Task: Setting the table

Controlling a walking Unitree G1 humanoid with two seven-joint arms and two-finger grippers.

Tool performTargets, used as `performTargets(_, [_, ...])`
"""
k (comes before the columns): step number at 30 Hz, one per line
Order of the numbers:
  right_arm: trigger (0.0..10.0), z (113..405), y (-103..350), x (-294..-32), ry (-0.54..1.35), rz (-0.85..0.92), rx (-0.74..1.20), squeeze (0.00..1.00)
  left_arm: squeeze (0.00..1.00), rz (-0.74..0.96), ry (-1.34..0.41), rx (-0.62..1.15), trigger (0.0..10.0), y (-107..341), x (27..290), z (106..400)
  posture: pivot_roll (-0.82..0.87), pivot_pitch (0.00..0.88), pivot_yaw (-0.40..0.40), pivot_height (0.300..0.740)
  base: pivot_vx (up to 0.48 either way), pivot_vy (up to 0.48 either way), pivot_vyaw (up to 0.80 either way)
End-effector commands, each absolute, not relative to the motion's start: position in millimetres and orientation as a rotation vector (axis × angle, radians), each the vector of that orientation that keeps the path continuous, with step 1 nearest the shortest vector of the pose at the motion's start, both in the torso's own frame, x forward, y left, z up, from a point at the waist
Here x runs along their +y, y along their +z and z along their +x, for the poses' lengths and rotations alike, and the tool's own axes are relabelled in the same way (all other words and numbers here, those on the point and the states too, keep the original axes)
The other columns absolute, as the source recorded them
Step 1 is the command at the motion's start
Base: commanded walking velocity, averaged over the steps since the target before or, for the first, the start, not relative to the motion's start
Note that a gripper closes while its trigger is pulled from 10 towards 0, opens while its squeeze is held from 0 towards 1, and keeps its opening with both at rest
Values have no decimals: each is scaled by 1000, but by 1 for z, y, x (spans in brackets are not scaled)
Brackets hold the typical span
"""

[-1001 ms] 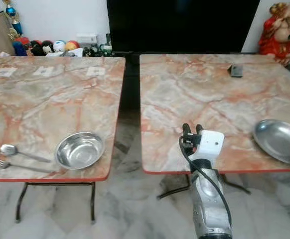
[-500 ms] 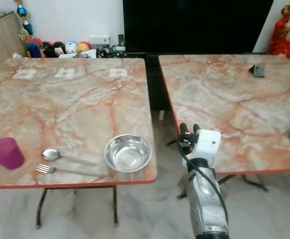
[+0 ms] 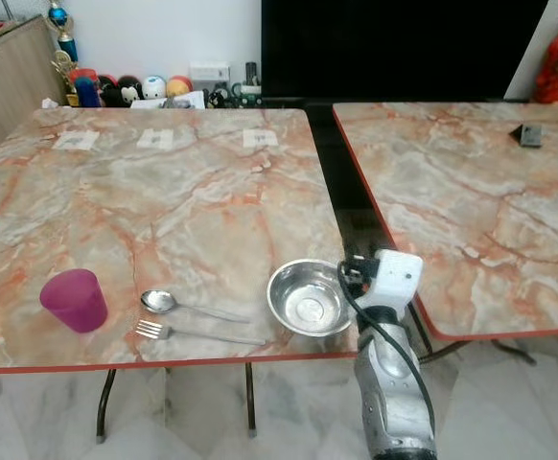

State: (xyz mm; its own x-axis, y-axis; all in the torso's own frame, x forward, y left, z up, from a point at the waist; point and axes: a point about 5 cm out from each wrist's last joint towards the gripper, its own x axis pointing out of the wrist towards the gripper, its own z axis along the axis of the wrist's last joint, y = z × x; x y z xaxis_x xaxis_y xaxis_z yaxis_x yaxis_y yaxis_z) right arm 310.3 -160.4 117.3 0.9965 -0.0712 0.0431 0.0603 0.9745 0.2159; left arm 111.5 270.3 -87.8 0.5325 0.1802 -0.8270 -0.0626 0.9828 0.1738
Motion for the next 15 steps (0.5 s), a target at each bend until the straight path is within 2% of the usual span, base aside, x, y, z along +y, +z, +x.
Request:
performTargets(1, [10000, 309, 124, -167, -96, 238, -69, 0, 0, 120, 150, 1028, 10000, -90, 269, 106, -8, 71, -4, 740, 0, 0, 0])
performTargets(5, [10000, 308, 123, -164, -82, 335, -15, 0, 0, 124, 150, 1029, 10000, -90, 270, 106, -9, 77, -1, 740, 0, 0, 0])
performTargets(15, [10000, 307, 123, -169, -119, 383, 38, 0, 0, 126, 146, 1027, 10000, -90, 270, 106, -15, 85, 0, 740, 0, 0, 0])
